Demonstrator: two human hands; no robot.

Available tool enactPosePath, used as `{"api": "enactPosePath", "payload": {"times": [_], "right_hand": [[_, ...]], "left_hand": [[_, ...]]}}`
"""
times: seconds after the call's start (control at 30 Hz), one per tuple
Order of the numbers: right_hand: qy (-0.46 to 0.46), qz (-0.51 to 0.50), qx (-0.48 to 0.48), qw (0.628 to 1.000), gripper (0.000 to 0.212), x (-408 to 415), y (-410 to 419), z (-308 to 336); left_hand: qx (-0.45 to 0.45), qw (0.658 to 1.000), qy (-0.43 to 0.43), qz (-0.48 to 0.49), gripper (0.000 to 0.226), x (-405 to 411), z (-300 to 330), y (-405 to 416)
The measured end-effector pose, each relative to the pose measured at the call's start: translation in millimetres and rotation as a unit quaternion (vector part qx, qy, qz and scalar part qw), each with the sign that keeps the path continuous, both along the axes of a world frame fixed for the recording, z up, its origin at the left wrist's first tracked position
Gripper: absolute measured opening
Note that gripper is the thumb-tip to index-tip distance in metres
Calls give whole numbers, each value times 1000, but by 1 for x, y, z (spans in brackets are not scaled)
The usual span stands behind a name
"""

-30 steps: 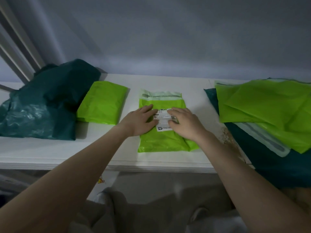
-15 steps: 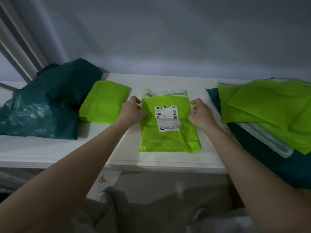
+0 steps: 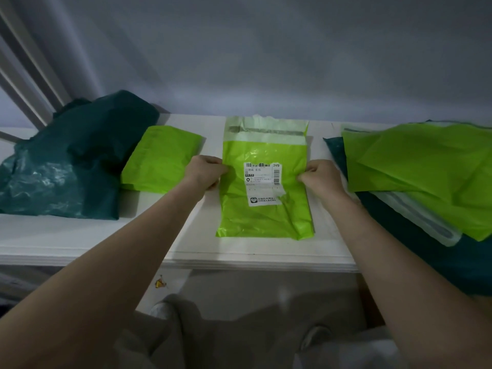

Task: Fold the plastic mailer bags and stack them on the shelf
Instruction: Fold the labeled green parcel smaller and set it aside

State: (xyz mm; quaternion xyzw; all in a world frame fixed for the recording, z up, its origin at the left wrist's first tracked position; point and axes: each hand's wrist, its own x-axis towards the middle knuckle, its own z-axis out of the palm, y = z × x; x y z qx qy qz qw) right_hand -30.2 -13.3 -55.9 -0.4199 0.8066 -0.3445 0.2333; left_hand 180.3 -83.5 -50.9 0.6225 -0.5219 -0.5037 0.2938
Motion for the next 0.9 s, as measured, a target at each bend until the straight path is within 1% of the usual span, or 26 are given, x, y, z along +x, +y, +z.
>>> {"api": "enactPosePath", "payload": {"times": [0.07, 0.13, 0.2, 0.37, 0.4, 0.43, 0.5, 0.57, 0.6, 0.7, 0.73, 0.8, 0.9], "right_hand": [[-27, -4, 1, 1000, 11, -1, -1, 2], [-91, -12, 6, 996, 18, 1, -1, 3], [-164, -22, 1, 986, 23, 2, -2, 2], [-227, -41, -20, 973, 18, 3, -3, 4], [-242, -45, -19, 969, 21, 3, -4, 5], [-260, -51, -15, 964, 29, 3, -4, 5], [-297, -66, -5, 952, 39, 2, -4, 7], [-323, -79, 4, 943, 42, 2, -3, 10], [-333, -80, 6, 939, 42, 2, -3, 11], [-359, -78, 13, 930, 40, 1, -2, 11], [-364, -78, 15, 928, 37, 0, -2, 11], [-368, -75, 19, 927, 22, -1, -1, 12], [-370, -77, 22, 925, 7, -2, 3, 14]], "left_hand": [[33, 998, 58, -3, 14, 0, 3, 3], [69, 990, 119, -9, 17, -1, 6, 4], [91, 983, 156, -13, 19, -2, 6, 3], [111, 967, 228, -8, 17, -4, 5, 2], [117, 965, 236, -3, 17, -4, 5, 1], [124, 961, 246, 3, 19, -3, 5, 1], [138, 955, 263, 14, 27, -3, 4, 0], [142, 954, 262, 17, 36, -3, 2, -1], [135, 959, 249, 16, 36, -3, 1, -2], [115, 976, 188, -7, 24, -3, 0, -1], [110, 979, 170, -20, 20, -2, -1, 0], [90, 985, 139, -43, 18, 0, -1, 1], [78, 984, 151, -51, 22, 2, 0, 3]]}}
